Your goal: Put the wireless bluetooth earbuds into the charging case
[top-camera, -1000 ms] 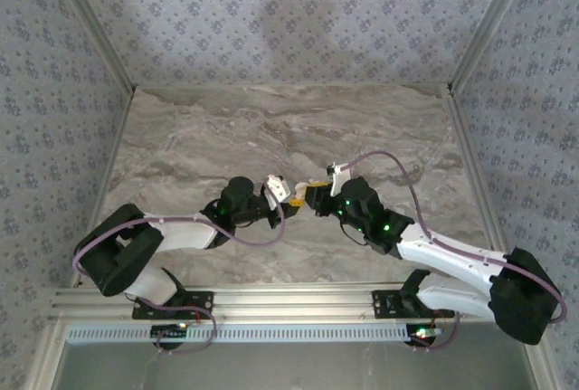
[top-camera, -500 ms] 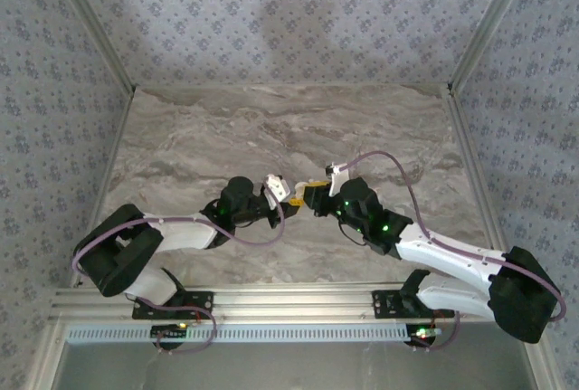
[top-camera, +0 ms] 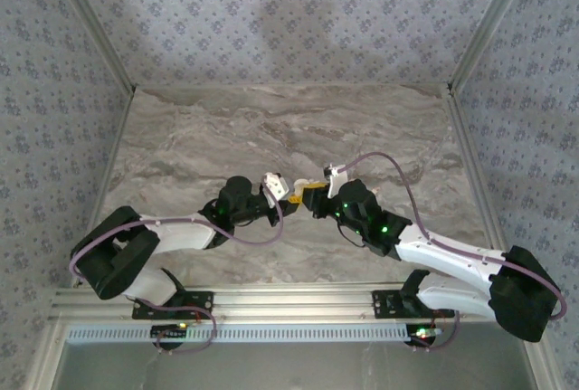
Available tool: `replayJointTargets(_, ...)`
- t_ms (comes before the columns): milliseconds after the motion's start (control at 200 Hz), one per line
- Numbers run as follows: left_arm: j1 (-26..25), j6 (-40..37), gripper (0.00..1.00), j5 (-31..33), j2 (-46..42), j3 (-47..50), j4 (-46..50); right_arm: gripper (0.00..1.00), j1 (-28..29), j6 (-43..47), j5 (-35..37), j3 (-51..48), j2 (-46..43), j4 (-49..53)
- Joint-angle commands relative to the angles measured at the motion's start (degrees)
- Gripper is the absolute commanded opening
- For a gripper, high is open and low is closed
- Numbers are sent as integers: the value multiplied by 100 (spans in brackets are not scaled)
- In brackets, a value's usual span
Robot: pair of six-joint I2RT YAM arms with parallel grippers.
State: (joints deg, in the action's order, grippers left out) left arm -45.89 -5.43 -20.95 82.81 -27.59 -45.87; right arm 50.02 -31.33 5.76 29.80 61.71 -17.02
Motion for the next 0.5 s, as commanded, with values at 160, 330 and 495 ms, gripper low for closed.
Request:
replayJointTargets(160, -44, -55, 10, -107, -212, -99, -37, 23, 9, 330, 240, 84, -202, -23)
replayJointTargets(330, -45, 109, 10, -197, -225, -97, -82, 22, -9, 573, 302, 140, -344, -50)
replayJointTargets(495, -43, 499, 10, -243, -208, -147, -230, 23, -15, 730, 333, 139, -250, -190)
